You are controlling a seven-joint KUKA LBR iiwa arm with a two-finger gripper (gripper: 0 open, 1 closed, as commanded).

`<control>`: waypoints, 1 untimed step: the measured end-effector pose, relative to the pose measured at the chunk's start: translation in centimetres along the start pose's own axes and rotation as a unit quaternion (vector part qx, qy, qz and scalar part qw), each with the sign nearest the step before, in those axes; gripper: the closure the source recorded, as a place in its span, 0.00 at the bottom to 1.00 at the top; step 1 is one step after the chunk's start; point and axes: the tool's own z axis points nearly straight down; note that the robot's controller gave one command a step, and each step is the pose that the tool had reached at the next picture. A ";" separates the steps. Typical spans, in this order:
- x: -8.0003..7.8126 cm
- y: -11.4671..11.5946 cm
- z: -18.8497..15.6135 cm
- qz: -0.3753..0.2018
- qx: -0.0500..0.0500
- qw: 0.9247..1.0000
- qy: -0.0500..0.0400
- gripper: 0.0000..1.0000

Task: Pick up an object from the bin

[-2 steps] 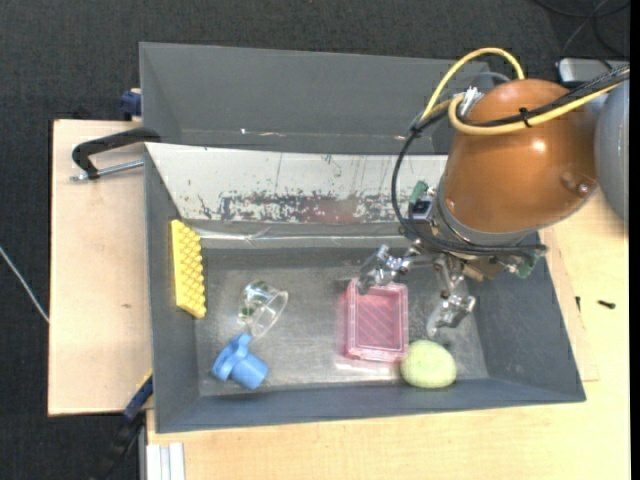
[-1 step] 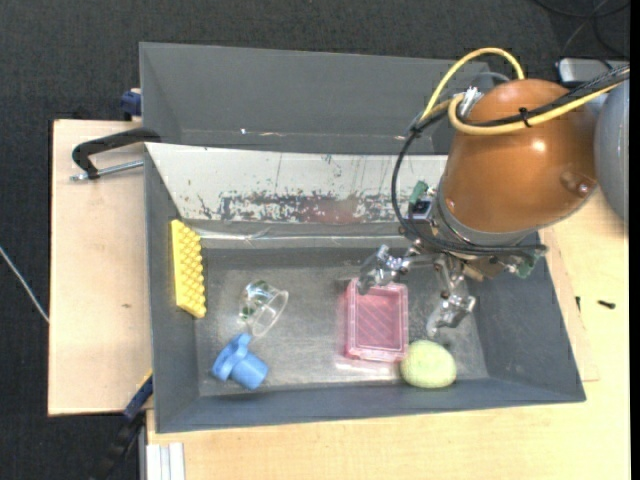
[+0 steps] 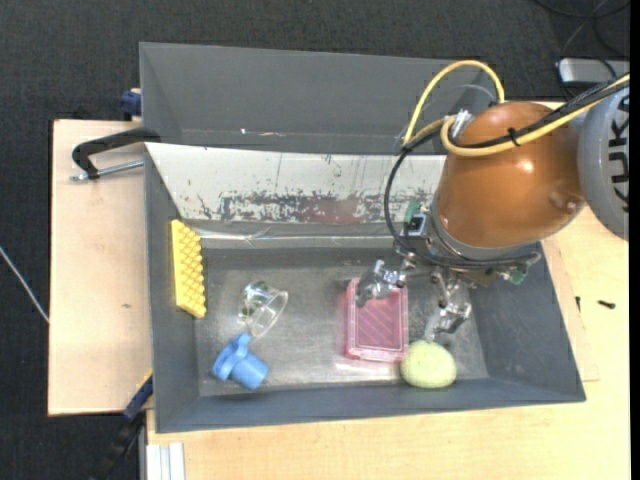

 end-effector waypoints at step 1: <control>3.8 -3.6 7.3 -0.009 0.000 1.000 0.001 0.00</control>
Offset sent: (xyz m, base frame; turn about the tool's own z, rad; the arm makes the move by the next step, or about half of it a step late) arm 0.0150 0.0598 -0.1308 -0.3104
